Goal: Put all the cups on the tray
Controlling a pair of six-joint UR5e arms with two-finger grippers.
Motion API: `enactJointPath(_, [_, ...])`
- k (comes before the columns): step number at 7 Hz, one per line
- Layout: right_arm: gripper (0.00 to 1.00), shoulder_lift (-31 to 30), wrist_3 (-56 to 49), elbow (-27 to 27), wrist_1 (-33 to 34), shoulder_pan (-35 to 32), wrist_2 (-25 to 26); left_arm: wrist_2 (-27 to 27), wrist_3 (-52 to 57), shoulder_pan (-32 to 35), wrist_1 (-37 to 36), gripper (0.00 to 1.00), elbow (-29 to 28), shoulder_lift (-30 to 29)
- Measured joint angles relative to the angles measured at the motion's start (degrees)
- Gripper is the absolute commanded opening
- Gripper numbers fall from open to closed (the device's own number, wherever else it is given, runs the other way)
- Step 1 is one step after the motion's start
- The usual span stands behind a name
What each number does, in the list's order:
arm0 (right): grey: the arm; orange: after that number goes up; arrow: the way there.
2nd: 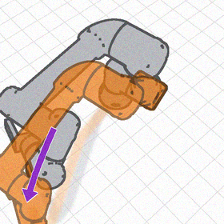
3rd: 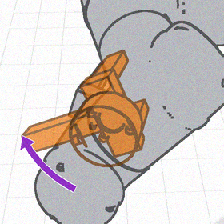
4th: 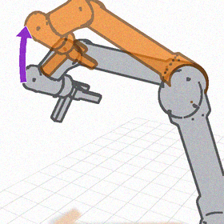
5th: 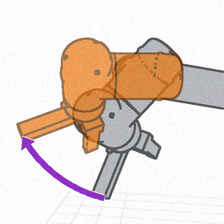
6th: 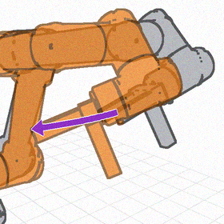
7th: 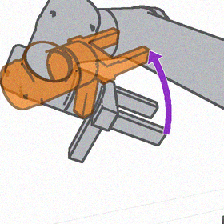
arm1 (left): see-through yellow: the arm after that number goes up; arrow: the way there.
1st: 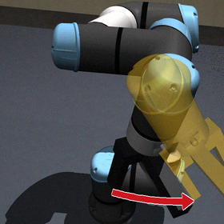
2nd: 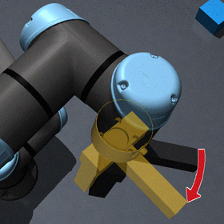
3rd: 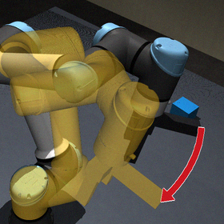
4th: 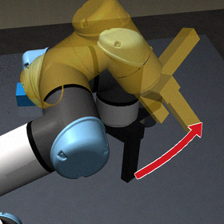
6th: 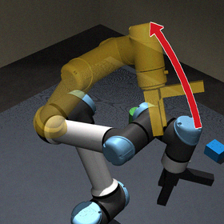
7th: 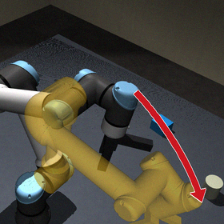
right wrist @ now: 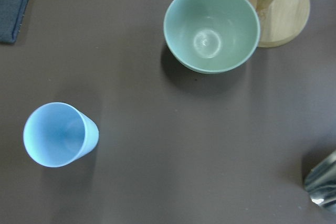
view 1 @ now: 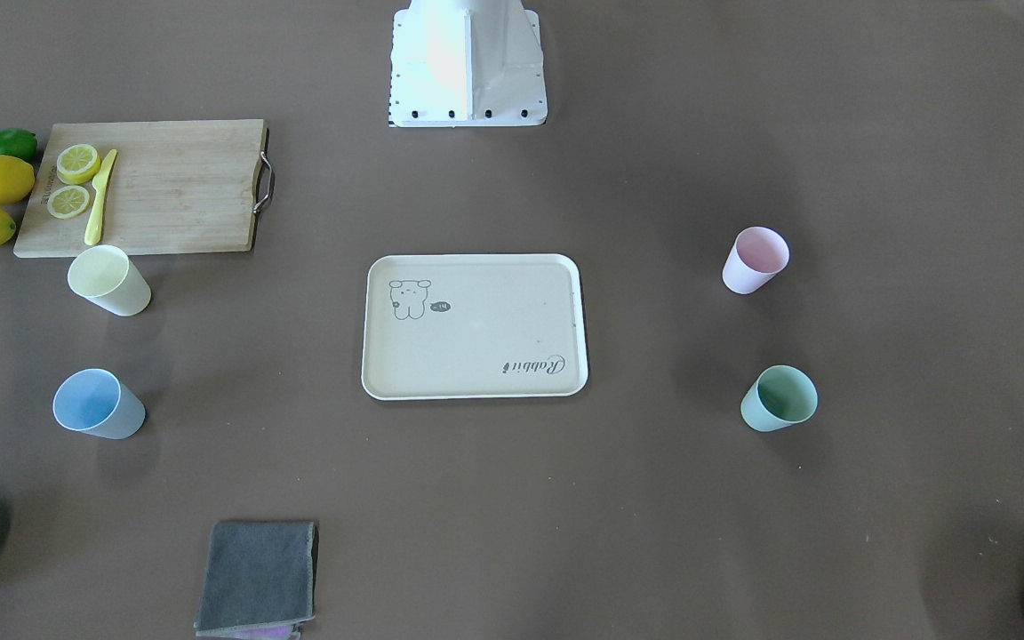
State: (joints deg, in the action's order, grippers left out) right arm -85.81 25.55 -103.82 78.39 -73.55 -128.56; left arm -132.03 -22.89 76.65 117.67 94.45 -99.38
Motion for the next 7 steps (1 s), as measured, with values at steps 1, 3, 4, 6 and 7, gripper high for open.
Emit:
enactJointPath(1, [1.00,1.88,3.23,0.34,0.00,3.28,1.30,0.38,-5.58,-4.25,0.04,0.98,-2.20,-3.07])
enactJointPath(3, [1.00,3.63,6.67,0.74,0.00,6.24,2.25,0.82,-12.65,-10.77,0.30,0.94,-9.70,-11.26])
enactJointPath(4, [1.00,3.79,7.10,0.76,-0.10,6.58,2.32,1.92,-14.10,-13.20,1.21,0.87,-12.42,-13.50])
enactJointPath(6, [1.00,3.63,7.30,0.86,-0.87,6.75,2.35,5.44,-15.57,-16.77,4.46,0.74,-15.66,-14.73])
enactJointPath(7, [1.00,3.59,7.31,0.91,-1.05,6.79,2.38,6.04,-15.69,-17.86,5.21,0.60,-16.24,-14.69])
